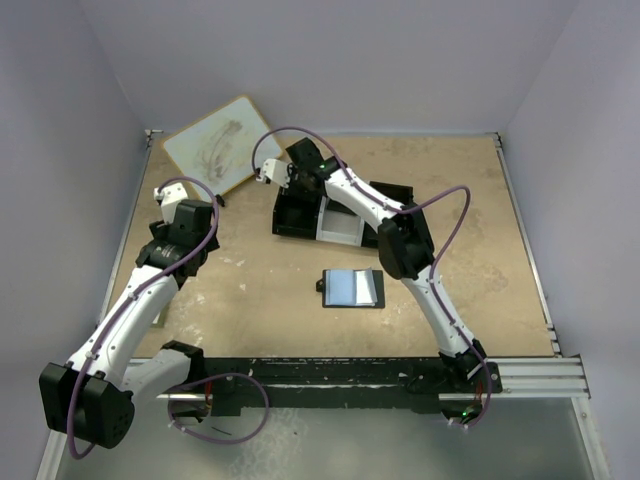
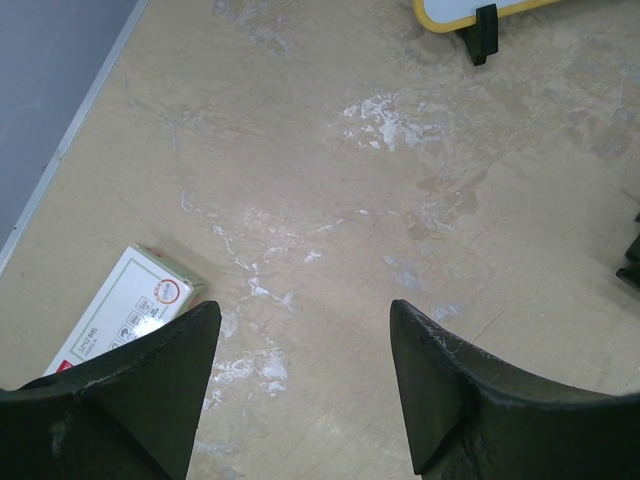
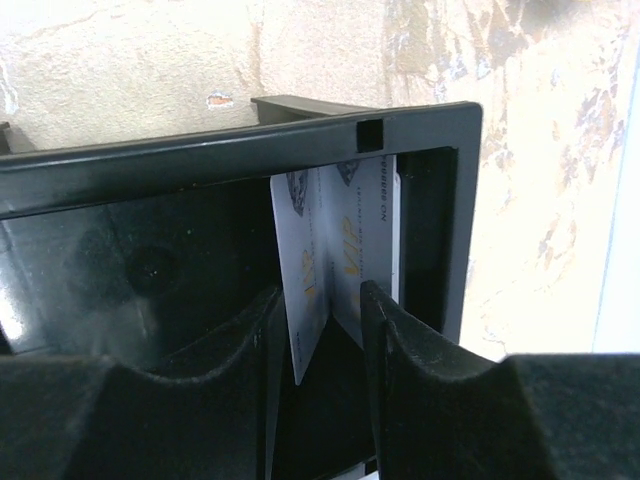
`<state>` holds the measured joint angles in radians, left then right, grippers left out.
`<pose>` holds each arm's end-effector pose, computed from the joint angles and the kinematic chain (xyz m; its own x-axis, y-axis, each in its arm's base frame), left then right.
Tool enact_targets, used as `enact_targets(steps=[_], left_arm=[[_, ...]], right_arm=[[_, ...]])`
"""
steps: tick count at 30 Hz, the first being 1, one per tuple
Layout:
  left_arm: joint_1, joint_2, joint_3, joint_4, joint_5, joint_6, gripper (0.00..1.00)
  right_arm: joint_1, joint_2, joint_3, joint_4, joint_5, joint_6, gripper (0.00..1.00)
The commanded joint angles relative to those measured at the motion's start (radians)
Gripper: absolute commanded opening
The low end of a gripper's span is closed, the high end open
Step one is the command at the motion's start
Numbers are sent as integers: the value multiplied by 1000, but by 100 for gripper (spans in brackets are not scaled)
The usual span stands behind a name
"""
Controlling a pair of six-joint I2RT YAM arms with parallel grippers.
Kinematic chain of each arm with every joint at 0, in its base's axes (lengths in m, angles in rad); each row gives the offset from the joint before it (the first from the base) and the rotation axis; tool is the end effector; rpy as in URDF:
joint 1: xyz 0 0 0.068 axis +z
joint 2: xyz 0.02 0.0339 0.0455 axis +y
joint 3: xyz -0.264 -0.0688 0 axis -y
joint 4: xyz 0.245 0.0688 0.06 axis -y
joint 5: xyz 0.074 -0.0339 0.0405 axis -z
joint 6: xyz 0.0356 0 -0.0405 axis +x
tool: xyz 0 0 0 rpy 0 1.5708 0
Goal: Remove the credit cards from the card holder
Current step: Place the credit card in the storage box.
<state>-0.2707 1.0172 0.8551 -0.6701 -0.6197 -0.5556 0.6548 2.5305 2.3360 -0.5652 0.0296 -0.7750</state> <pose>0.2002 -0.0341 0.2816 -0.5214 -0.3009 -0.7985 -0.5110 0.8595 0.0097 0.4509 0.3449 0.2010 0.0238 -0.8635 -0.5037 -0.8050 0.2823 -0.5219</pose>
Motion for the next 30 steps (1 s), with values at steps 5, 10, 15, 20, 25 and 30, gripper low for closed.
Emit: enact_targets(steps=[5, 10, 15, 20, 25, 30], left_arm=[[3, 3, 7, 30, 9, 19, 65], [2, 2, 5, 30, 12, 19, 65], [2, 5, 5, 28, 23, 21, 65], [2, 7, 4, 39, 65, 28, 64], [2, 29, 7, 104, 268, -22, 65], [2, 109, -11, 286, 429, -158, 64]], right_arm=[[7, -128, -53, 54, -45, 118, 39], [7, -186, -113, 145, -58, 182, 43], [7, -156, -88, 114, -45, 217, 41], [6, -177, -114, 100, -186, 315, 30], [9, -177, -153, 82, -284, 462, 9], [8, -179, -256, 147, -212, 617, 1]])
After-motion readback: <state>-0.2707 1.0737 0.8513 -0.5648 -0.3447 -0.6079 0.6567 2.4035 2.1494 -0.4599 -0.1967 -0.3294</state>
